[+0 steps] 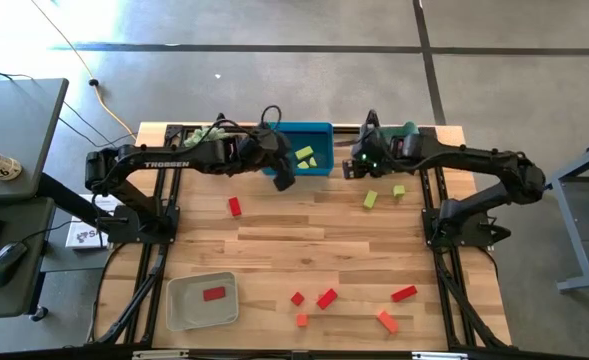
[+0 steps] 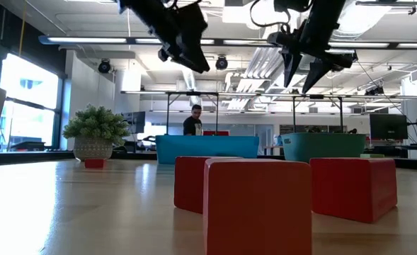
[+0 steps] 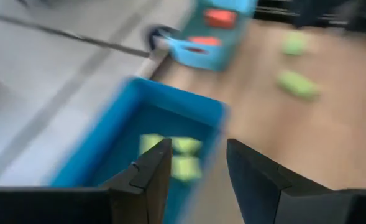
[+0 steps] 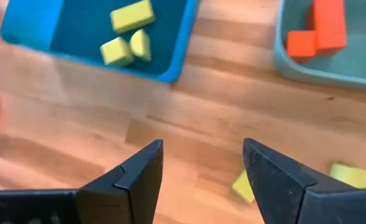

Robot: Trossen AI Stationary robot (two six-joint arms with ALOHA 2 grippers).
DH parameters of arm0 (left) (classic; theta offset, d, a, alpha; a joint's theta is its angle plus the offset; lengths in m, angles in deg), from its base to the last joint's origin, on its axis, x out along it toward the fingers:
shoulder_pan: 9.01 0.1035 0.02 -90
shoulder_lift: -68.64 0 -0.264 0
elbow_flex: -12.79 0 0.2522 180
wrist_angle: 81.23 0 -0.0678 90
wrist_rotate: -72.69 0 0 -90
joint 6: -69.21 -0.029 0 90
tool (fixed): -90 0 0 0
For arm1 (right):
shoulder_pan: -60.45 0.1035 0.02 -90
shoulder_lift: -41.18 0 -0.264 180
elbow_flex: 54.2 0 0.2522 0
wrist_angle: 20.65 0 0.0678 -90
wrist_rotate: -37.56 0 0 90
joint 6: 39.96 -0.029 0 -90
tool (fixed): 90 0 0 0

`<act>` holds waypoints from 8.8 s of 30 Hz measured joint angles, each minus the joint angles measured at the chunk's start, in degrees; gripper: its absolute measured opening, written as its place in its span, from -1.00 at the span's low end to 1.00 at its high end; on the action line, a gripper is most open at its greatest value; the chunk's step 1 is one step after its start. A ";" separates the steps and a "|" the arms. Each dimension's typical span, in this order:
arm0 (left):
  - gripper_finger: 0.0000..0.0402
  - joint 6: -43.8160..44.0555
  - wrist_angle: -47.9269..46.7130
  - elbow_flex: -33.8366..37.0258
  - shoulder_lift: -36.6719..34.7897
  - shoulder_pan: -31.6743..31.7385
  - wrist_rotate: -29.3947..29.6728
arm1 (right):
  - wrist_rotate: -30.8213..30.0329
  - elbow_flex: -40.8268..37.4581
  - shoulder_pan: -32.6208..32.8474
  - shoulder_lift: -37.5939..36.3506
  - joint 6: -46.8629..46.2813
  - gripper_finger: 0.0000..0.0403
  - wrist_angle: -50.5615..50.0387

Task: Sort & place blocks by color
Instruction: Put the red block into the gray bin

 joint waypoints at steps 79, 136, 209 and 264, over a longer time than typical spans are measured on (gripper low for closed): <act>-0.04 55.58 7.62 -0.90 21.36 -39.53 -5.54 | -1.31 -0.11 10.84 0.17 4.95 0.02 0.07; -0.04 86.90 -51.84 -0.77 1.18 -3.44 5.32 | -1.50 -0.15 10.84 0.17 6.46 0.02 0.28; -0.48 89.53 -22.29 29.09 1.16 -1.37 -4.27 | -3.46 -0.13 10.84 0.17 4.73 0.02 0.33; -0.46 57.74 -24.08 19.03 -3.34 -62.65 -7.30 | 6.07 -0.09 36.14 0.33 -23.16 0.02 0.76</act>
